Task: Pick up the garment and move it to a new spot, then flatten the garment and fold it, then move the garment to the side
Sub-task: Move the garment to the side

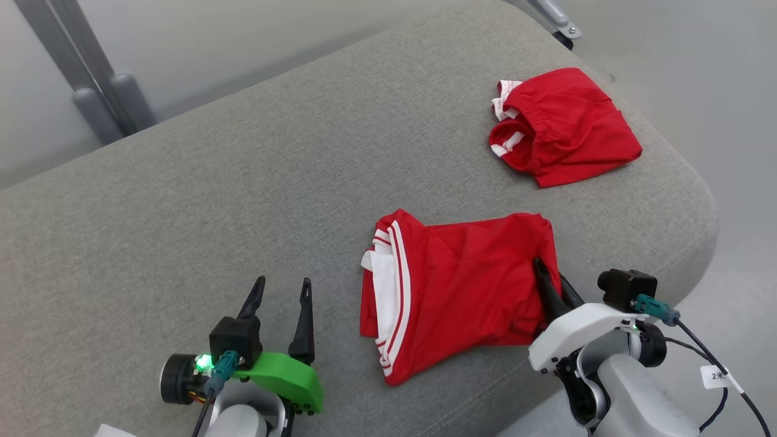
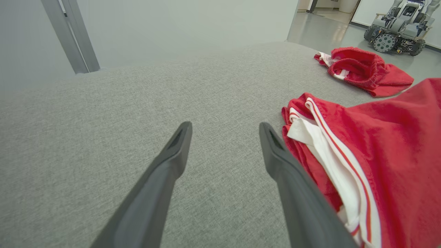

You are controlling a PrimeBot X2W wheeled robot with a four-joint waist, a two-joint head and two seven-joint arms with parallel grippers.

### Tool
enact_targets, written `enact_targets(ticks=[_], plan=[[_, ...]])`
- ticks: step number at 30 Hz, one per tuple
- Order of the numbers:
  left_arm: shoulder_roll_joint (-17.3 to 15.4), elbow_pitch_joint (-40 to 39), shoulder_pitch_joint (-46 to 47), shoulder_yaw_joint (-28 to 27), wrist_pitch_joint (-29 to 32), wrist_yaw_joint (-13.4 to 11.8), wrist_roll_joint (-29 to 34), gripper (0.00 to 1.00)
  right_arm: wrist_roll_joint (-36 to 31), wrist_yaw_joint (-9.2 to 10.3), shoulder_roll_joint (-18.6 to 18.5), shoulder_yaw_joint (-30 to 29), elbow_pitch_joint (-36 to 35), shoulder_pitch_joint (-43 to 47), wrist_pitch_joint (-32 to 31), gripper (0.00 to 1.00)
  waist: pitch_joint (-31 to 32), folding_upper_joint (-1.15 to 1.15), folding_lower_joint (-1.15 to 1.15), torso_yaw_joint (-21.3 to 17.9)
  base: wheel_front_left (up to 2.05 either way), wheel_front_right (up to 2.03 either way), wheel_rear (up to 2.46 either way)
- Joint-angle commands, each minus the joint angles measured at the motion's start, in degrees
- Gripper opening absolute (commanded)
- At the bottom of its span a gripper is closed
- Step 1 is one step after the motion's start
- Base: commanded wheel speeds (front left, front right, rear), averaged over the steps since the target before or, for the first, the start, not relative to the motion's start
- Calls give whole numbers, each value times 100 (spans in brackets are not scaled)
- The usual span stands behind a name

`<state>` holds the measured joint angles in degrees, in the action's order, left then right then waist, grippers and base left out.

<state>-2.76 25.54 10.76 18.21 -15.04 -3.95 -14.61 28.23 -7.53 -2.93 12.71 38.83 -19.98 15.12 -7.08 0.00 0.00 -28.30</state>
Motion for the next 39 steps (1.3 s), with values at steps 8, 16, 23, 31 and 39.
enact_targets(ticks=[8, 16, 23, 31, 39], plan=[[-32, 21, 136, 118, -15, 44, -40, 100, -80, 10, -1, -86, -183, 131, 0, 0, -139, 0, 0, -216, 0, 0, 0], [-33, -56, 176, 50, -15, 22, 108, 100, -733, 7, 1, -69, -217, -661, 0, 0, -475, 0, 0, 125, 0, 0, 0], [-33, -65, 416, 62, -15, 98, 283, 100, -1644, 7, -69, -679, 256, -1770, 0, 0, -861, 0, 0, 699, 0, 0, 0], [-31, -99, 590, 13, -15, 145, 370, 100, -2829, 8, -773, -2107, 1042, -2605, 0, 0, -1139, 0, 0, 1215, 0, 0, 0], [-31, -146, 681, -50, -15, 179, 495, 100, -4201, 9, -1433, -3903, 1374, -2861, 1, 0, -1332, 0, 0, 1591, 0, 0, 0]])
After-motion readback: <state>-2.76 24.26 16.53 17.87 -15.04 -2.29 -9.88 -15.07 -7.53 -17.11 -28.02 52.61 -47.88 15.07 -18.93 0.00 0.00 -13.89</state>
